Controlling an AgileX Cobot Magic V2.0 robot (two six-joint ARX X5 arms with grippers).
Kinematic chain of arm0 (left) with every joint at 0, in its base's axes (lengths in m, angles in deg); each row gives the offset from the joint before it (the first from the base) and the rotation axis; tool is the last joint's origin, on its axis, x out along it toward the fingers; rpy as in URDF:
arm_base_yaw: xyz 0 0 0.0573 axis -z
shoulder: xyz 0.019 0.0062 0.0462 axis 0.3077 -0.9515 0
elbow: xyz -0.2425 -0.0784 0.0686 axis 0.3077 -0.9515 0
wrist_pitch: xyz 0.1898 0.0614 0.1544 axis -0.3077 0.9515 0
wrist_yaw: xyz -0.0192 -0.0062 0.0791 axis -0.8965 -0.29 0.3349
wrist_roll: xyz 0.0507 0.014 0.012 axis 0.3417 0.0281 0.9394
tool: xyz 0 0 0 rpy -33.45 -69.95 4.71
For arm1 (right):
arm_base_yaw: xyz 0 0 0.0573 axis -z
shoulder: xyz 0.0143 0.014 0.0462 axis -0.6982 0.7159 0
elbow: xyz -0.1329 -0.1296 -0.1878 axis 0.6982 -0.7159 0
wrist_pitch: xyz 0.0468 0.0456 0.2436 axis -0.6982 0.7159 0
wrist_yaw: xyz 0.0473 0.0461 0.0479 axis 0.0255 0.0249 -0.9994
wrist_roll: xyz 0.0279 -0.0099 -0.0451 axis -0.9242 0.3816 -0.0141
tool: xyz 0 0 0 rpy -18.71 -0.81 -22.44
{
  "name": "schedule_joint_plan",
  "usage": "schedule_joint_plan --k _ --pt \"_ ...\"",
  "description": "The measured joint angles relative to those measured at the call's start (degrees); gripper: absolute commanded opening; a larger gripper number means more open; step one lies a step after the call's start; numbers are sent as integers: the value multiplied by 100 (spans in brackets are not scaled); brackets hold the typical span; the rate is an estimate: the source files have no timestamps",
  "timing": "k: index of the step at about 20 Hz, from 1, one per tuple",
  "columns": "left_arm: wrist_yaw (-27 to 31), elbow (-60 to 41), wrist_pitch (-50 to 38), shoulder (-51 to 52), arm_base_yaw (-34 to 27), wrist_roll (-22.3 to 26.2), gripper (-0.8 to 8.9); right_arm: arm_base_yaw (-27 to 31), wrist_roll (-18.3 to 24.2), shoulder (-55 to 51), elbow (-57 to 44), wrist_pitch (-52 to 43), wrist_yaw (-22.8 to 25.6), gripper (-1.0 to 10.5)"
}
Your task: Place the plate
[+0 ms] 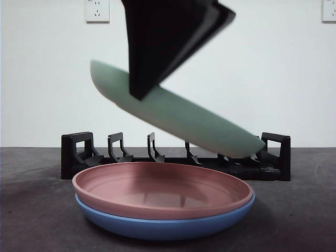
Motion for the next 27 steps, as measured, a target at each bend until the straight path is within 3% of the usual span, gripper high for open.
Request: schedule_joint_plan --k 6,15,21,27 --pt "0 0 0 0 0 0 191 9 -2 472 -90 -66 -387 15" --pt "0 0 0 0 0 0 191 35 90 1058 -90 -450 -581 21" --pt "0 0 0 0 0 0 191 35 264 1058 -90 -498 -706 89" --pt "0 0 0 0 0 0 191 35 289 1058 -90 -638 -713 281"
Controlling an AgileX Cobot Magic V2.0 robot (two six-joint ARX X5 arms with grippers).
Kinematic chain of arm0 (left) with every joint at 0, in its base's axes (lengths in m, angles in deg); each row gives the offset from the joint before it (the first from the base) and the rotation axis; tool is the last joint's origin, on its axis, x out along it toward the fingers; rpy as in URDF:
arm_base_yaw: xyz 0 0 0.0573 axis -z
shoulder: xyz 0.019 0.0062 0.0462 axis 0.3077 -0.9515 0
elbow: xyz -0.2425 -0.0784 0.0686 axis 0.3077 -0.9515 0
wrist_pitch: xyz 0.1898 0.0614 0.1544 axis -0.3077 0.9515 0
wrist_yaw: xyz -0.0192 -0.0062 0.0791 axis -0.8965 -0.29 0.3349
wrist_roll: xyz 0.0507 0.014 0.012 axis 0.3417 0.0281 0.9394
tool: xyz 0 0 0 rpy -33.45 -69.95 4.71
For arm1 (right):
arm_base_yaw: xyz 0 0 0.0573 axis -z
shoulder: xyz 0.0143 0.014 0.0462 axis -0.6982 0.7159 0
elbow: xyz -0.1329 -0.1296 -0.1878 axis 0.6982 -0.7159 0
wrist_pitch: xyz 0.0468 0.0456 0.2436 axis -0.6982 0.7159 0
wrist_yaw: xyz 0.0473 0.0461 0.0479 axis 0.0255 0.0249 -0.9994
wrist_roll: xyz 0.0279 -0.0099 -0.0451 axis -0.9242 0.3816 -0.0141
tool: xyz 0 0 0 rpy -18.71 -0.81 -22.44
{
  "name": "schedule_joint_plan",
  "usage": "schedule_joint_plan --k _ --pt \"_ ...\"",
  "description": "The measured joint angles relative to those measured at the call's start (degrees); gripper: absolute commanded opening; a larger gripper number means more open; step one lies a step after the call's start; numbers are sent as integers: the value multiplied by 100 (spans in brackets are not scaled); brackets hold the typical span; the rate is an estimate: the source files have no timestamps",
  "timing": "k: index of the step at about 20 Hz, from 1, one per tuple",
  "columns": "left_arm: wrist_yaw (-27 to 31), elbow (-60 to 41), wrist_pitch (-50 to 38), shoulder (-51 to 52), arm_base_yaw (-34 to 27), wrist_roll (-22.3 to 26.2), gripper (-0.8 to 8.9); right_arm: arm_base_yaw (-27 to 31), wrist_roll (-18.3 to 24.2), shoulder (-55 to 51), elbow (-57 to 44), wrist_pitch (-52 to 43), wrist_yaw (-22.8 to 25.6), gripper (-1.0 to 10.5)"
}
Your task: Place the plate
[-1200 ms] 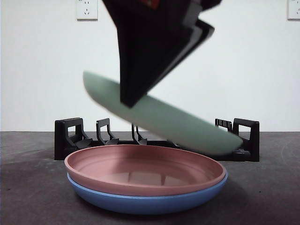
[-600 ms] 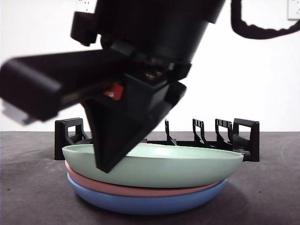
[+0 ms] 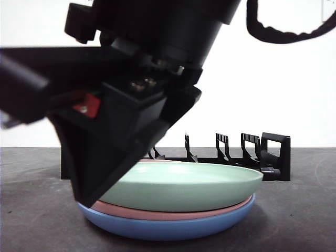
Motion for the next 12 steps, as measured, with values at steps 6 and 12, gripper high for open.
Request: schedule_joint_plan --k 6,12 --pt "0 0 -114 0 0 0 192 39 87 -306 223 -380 334 282" --pt "0 0 -789 -83 0 0 192 1296 511 -1117 264 -457 927 282"
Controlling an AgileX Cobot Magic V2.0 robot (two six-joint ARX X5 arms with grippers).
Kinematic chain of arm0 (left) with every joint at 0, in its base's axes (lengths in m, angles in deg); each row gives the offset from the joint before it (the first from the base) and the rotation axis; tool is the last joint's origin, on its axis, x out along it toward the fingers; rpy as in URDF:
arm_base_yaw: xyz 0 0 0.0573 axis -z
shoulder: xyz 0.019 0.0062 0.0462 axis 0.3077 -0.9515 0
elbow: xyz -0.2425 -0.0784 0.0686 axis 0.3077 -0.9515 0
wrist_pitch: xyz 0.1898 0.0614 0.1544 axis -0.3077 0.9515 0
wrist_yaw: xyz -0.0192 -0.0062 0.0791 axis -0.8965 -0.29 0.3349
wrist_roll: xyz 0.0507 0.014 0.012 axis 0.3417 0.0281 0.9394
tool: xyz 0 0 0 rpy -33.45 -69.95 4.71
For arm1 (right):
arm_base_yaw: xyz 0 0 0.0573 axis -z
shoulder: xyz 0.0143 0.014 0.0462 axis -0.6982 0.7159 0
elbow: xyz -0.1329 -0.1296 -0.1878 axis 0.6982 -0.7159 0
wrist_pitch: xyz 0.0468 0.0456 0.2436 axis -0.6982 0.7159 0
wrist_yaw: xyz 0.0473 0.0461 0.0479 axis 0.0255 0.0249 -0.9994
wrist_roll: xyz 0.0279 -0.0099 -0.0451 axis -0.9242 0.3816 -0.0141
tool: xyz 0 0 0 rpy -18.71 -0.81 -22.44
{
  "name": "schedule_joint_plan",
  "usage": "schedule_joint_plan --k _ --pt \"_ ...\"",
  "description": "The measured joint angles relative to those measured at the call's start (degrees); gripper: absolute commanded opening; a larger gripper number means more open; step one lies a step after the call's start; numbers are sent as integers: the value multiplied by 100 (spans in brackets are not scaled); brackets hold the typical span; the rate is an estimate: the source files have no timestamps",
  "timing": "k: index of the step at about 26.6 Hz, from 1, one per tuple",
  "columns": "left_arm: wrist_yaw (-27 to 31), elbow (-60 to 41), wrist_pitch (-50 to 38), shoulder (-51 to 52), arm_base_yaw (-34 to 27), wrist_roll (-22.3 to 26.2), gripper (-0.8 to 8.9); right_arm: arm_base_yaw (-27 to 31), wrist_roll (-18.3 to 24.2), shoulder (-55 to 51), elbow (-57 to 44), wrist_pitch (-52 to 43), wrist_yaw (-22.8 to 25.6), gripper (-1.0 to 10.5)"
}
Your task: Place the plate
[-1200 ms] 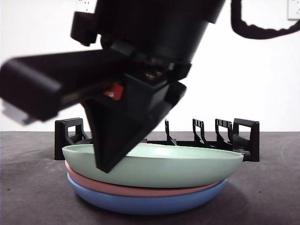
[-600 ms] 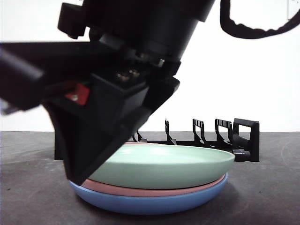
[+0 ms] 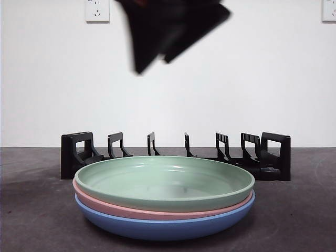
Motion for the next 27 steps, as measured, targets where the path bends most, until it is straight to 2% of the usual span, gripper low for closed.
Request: schedule_joint_plan --k 2,4,13,15,21,22,23,24,27 --pt "0 0 -236 -175 0 0 192 686 138 -210 0 0 -136 282" --pt "0 0 -509 -420 0 0 192 1436 273 -393 0 -15 -560 282" --pt "-2 0 -1659 -1598 0 0 192 3713 424 -555 0 -428 -2229 282" --pt "-2 0 -1912 -1847 0 0 192 4105 426 -555 0 -516 -2446 282" --pt "-2 0 -2267 -2208 0 0 181 4680 424 -555 0 -610 -2516 280" --pt "-2 0 -2275 -2208 0 2 123 4719 426 -555 0 -610 -2514 219" --pt "-2 0 -2275 -2208 0 4 -17 4747 424 -555 0 -610 -2514 62" --pt "-2 0 -2275 -2208 0 7 24 4758 422 -555 0 -610 -2511 -6" --pt "-17 0 -2308 -2208 0 17 7 4763 439 -555 0 -647 -2527 18"
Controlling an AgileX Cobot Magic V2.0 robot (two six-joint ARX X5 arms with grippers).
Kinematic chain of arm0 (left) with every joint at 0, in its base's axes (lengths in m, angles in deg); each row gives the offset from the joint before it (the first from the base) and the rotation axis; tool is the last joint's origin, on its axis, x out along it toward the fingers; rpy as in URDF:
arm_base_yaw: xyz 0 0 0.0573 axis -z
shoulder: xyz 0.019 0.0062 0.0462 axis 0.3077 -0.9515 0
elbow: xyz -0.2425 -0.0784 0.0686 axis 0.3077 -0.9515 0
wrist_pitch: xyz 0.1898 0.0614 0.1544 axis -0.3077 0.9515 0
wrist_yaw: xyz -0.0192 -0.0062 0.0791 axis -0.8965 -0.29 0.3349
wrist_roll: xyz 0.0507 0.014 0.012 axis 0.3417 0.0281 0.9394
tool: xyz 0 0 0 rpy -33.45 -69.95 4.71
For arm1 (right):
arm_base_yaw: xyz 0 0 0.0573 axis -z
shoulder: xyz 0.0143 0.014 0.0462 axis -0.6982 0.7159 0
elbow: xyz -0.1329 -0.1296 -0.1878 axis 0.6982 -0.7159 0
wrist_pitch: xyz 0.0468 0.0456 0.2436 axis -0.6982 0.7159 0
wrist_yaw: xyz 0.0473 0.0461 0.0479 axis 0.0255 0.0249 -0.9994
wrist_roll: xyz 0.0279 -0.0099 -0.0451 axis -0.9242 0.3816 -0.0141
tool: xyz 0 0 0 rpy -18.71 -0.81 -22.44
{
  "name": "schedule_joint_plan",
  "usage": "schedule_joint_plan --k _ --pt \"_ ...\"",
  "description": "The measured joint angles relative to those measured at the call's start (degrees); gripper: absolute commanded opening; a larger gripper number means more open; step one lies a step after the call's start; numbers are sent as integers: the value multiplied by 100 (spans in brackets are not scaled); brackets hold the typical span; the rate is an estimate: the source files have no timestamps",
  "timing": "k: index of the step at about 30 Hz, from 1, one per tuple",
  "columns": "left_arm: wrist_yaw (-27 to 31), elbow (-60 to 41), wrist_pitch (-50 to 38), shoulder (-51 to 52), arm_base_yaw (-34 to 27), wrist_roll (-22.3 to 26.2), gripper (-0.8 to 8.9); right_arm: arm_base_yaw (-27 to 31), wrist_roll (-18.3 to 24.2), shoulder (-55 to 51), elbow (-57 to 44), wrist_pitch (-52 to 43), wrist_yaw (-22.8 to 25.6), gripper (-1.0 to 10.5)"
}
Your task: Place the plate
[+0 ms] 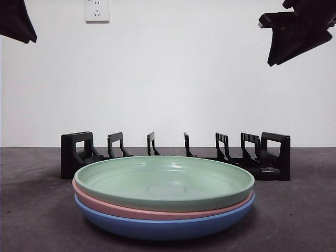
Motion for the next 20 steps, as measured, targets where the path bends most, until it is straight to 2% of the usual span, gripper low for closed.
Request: schedule_joint_plan --k 15,18,20 --pt "-2 0 142 33 -2 26 7 -17 2 0 0 -103 -114 18" --pt "-17 -15 138 184 -61 271 7 -17 2 0 0 -101 -111 18" --pt "-101 -262 -170 533 -234 404 7 -17 2 0 0 -103 -114 18"
